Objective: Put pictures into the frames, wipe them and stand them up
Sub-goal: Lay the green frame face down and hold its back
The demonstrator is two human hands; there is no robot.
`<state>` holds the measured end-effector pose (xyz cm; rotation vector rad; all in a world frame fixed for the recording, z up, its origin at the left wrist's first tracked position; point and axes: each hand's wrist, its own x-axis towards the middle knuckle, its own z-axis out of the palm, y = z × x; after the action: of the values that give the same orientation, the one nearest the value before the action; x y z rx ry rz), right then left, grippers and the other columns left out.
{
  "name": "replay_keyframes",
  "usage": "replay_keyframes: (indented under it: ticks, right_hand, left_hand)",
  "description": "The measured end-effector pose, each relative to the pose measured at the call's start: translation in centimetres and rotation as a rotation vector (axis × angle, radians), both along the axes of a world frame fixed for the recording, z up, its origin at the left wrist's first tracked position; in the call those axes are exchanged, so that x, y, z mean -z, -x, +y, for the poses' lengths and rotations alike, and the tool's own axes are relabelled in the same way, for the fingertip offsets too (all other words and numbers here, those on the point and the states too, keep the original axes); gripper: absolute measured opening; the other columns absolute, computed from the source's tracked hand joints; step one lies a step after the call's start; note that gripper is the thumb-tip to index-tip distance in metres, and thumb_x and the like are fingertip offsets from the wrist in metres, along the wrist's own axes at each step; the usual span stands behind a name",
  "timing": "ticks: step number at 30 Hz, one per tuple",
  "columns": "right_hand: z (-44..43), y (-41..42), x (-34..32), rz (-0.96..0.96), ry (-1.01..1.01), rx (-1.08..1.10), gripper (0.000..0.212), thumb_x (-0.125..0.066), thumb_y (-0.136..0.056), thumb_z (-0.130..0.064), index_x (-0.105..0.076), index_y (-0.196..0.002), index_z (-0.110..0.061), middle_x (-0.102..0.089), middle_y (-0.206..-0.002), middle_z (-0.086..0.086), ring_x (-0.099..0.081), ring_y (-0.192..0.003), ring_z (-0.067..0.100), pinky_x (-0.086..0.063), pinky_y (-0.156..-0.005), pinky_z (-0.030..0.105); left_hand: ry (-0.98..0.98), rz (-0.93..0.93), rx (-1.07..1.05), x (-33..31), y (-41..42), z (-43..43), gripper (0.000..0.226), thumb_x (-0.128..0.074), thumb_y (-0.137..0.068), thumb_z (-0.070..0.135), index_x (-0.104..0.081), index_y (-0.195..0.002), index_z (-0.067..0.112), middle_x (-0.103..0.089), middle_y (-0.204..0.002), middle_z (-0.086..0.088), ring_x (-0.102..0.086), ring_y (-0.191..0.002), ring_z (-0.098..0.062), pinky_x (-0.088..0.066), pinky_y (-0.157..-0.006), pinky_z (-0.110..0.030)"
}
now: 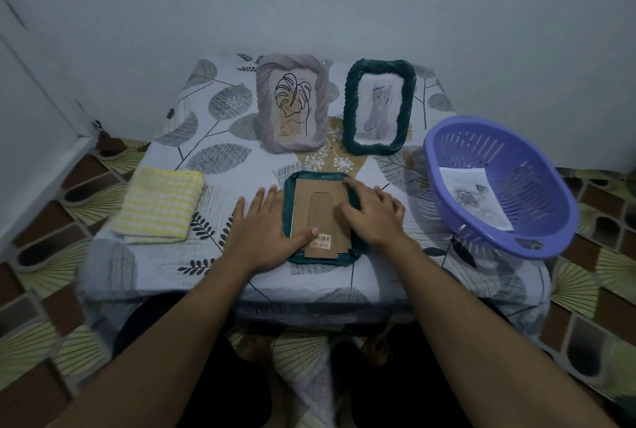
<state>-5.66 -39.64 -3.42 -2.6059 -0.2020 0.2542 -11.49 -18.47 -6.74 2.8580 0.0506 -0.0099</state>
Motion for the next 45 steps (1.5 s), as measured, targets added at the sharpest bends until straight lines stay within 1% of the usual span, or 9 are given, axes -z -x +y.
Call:
replay_keyframes:
  ticks: [3, 8, 16, 19, 31, 34, 36, 40, 45]
  right_hand:
    - [0.9, -1.1, -0.7, -0.015, -0.100, 0.184, 0.055, -0.046, -0.093, -0.049, -0.037, -0.146, -0.035, -0.052, -0.142, 0.001, -0.031, -0.137, 0.025, -0.018, -0.106, 0.043]
    - [2.2, -2.7, -0.9, -0.001, -0.149, 0.360, 0.029, -0.053, -0.091, -0.054, -0.065, -0.109, -0.034, -0.063, -0.118, -0.003, -0.038, -0.126, 0.024, -0.020, -0.088, 0.040]
    - [2.7, -3.6, -0.9, 0.018, -0.230, 0.505, 0.021, -0.068, -0.085, -0.054, -0.068, -0.091, -0.034, -0.058, -0.103, -0.011, -0.037, -0.125, 0.020, -0.020, -0.087, 0.038]
    - [2.2, -3.9, -0.7, 0.036, -0.253, 0.495, 0.019, -0.068, -0.086, -0.053, -0.070, -0.091, -0.035, -0.061, -0.108, -0.008, -0.036, -0.126, 0.021, -0.022, -0.091, 0.039]
    - [1.7, -3.9, -0.4, 0.016, -0.235, 0.472, 0.010, -0.062, -0.093, -0.046, -0.069, -0.096, -0.039, -0.063, -0.117, -0.006, -0.037, -0.127, 0.021, -0.022, -0.095, 0.040]
    - [1.7, -3.2, -0.5, 0.000, -0.244, 0.428, 0.020, -0.057, -0.094, -0.044, -0.068, -0.109, -0.037, -0.059, -0.110, -0.007, -0.035, -0.130, 0.023, -0.020, -0.092, 0.037]
    - [1.6, -2.1, -0.7, -0.023, -0.231, 0.331, 0.035, -0.055, -0.093, -0.041, -0.060, -0.127, -0.036, -0.058, -0.121, -0.003, -0.034, -0.134, 0.024, -0.020, -0.098, 0.037]
    - [0.9, 0.8, -0.2, -0.085, -0.118, 0.035, 0.061, -0.051, -0.096, -0.042, -0.032, -0.153, -0.033, -0.031, -0.160, 0.000, -0.024, -0.147, 0.023, -0.015, -0.116, 0.046]
    - [-0.4, 3.6, 1.7, -0.096, 0.075, -0.161, 0.055, -0.028, -0.104, -0.053, -0.018, -0.157, -0.042, -0.001, -0.168, 0.002, -0.003, -0.154, 0.022, -0.001, -0.122, 0.046]
  left_hand:
    - [0.011, -0.019, -0.004, 0.1, 0.0, 0.1, 0.112, -0.017, -0.074, 0.095, -0.004, -0.159, 0.023, -0.006, -0.167, -0.001, -0.002, -0.153, -0.018, 0.002, -0.122, -0.052]
    - [0.031, -0.018, -0.002, -0.2, 0.1, 0.0, 0.112, -0.021, -0.075, 0.094, -0.007, -0.159, 0.022, -0.008, -0.167, -0.001, -0.002, -0.153, -0.019, 0.004, -0.122, -0.051]
    - [0.036, -0.017, 0.002, -0.4, 0.1, 0.0, 0.111, -0.023, -0.074, 0.093, -0.010, -0.158, 0.021, -0.009, -0.167, -0.001, -0.003, -0.153, -0.018, 0.003, -0.122, -0.052]
    - [0.034, -0.021, 0.001, -0.4, 0.1, 0.0, 0.111, -0.024, -0.074, 0.093, -0.011, -0.158, 0.022, -0.009, -0.167, -0.001, -0.003, -0.153, -0.019, 0.003, -0.122, -0.052]
    - [0.050, -0.041, -0.003, -0.7, 0.2, -0.1, 0.107, -0.030, -0.076, 0.091, -0.015, -0.157, 0.023, -0.013, -0.166, -0.002, -0.007, -0.153, -0.020, 0.000, -0.121, -0.053]
    - [0.059, -0.051, -0.005, -0.8, 0.3, -0.2, 0.106, -0.032, -0.076, 0.090, -0.018, -0.156, 0.023, -0.016, -0.165, -0.003, -0.009, -0.152, -0.020, -0.002, -0.121, -0.054]
    - [0.058, -0.051, -0.009, -0.8, 0.2, -0.2, 0.107, -0.031, -0.075, 0.091, -0.018, -0.156, 0.023, -0.017, -0.165, -0.002, -0.010, -0.152, -0.020, -0.002, -0.121, -0.054]
    - [0.057, -0.068, -0.016, -0.7, 0.3, -0.2, 0.106, -0.033, -0.075, 0.091, -0.020, -0.156, 0.023, -0.019, -0.165, -0.002, -0.012, -0.152, -0.021, -0.003, -0.121, -0.054]
    - [0.084, -0.071, -0.025, -0.9, 0.4, -0.4, 0.106, -0.038, -0.075, 0.090, -0.021, -0.155, 0.023, -0.023, -0.164, -0.002, -0.014, -0.151, -0.021, -0.004, -0.121, -0.054]
